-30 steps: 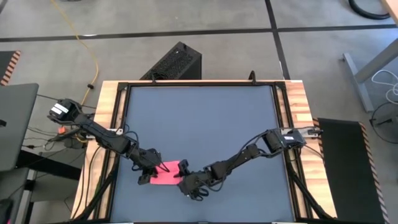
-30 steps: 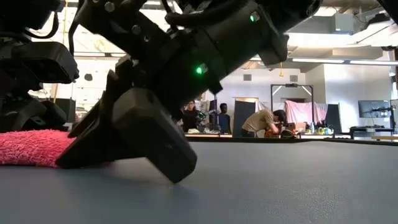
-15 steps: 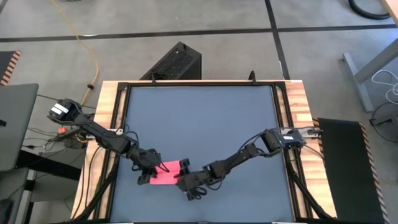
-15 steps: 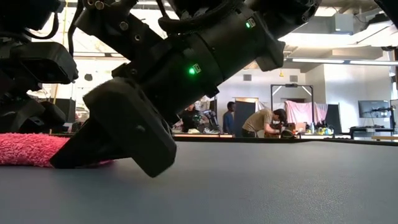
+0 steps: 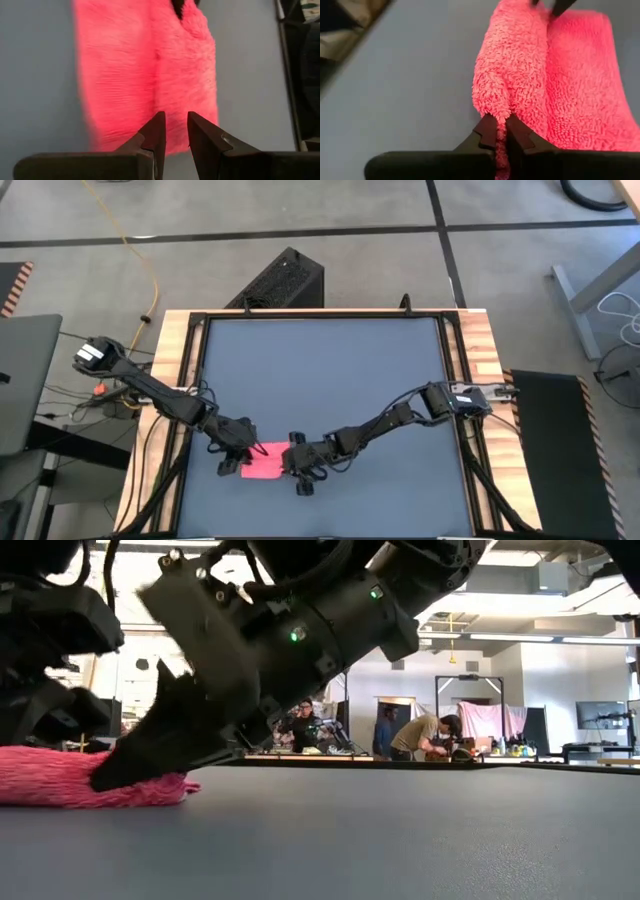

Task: Roll towel
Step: Roll the pink microfiber towel

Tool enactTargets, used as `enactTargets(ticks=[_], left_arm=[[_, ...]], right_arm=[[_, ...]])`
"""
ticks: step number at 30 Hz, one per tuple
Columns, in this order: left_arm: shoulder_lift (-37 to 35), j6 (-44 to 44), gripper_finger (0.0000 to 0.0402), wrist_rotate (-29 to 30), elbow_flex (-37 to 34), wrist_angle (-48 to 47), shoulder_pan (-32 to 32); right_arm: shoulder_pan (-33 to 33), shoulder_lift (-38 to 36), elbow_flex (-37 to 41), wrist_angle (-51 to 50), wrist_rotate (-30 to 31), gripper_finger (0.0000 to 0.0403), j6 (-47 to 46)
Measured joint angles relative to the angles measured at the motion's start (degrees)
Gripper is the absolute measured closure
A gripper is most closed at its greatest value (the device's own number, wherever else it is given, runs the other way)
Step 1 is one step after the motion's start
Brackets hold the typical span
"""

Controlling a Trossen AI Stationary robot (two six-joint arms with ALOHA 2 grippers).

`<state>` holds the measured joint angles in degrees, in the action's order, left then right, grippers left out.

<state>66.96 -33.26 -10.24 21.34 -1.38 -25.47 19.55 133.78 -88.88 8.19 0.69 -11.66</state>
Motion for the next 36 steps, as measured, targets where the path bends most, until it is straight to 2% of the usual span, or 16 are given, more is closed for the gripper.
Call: enactTargets(ticks=[3, 7, 11, 14, 22, 29, 33, 36], left_arm=[[-3.92, 0.71, 0.0333, 0.77, 0.00, -3.01, 0.00], [-9.72, 1.57, 0.0333, 4.13, -0.02, -5.30, -0.66], [-13.44, 5.69, 0.0333, 8.77, 0.00, -3.54, -4.84], [-13.64, 8.30, 0.0333, 13.27, 0.00, -1.18, -8.95], [-5.05, 17.63, 0.0333, 20.13, 0.00, 7.29, -18.86], [1.05, 28.09, 0.0333, 22.66, 0.00, 14.16, -22.17], [3.69, 28.24, 0.0333, 22.81, 0.00, 22.11, -22.58], [5.97, 24.96, 0.0333, 23.60, 0.00, 27.16, -22.56]], right_arm=[[0.06, -0.02, 0.02, 0.37, -3.72, 0.0361, -4.21], [0.04, -0.22, 0.50, 1.03, -5.47, 0.0362, -8.80], [0.14, -0.99, 3.17, 5.00, -6.17, 0.0369, -14.28], [0.36, -1.39, 5.30, 8.93, -6.18, 0.0368, -18.85], [1.13, -1.64, 7.72, 14.75, -4.84, 0.0369, -23.77], [1.24, -1.64, 7.69, 14.71, -4.82, 0.0367, -25.01], [1.28, -1.62, 7.69, 14.80, -3.89, 0.0366, -25.07], [1.31, -1.62, 7.69, 14.79, -3.84, 0.0366, -25.20]])
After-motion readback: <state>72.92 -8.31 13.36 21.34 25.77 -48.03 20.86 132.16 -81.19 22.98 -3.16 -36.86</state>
